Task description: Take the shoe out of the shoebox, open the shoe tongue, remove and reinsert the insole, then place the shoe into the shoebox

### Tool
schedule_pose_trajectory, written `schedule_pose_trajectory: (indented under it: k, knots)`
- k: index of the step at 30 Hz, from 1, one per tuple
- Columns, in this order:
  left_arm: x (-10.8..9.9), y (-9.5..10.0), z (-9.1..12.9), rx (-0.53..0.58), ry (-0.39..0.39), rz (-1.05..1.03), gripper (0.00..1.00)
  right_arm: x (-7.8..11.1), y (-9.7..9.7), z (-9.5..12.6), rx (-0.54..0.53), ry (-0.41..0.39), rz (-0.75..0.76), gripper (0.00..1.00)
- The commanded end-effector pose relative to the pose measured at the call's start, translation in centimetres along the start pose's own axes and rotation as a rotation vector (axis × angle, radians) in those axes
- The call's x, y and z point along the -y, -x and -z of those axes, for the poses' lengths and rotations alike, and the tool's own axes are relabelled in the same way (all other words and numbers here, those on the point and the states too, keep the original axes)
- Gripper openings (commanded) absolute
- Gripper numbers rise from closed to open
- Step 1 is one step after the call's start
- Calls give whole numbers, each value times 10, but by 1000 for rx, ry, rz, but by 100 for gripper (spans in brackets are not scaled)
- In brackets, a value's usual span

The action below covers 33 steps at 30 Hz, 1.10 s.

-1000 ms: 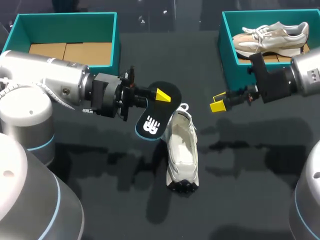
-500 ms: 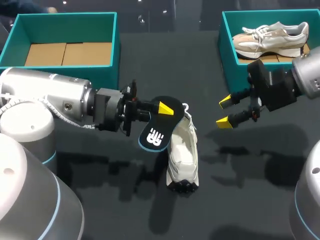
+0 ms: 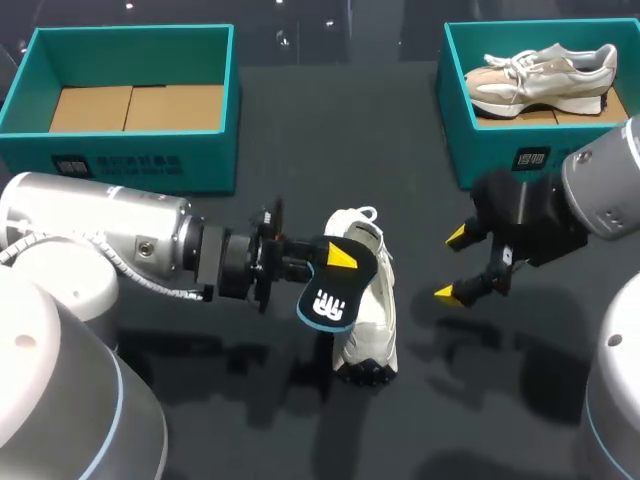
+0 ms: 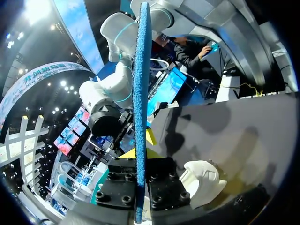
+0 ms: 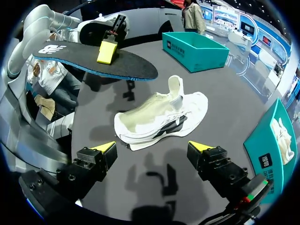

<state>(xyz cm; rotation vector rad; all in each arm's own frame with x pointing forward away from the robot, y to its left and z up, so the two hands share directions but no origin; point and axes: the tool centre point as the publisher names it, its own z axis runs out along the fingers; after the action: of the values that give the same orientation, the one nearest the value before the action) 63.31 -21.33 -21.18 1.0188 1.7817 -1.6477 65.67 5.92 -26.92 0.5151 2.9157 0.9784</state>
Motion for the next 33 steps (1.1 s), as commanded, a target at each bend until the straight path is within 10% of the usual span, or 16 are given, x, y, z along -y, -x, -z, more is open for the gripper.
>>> schedule_pose_trajectory:
  k: [1,33]
  knots:
    - [-7,-10,-11,0,3,15,0,5,2,-26,4,-9,-3,100]
    - [-15,-40,-23,7,19,51,0,16,-19,-71,16,-146,23,100]
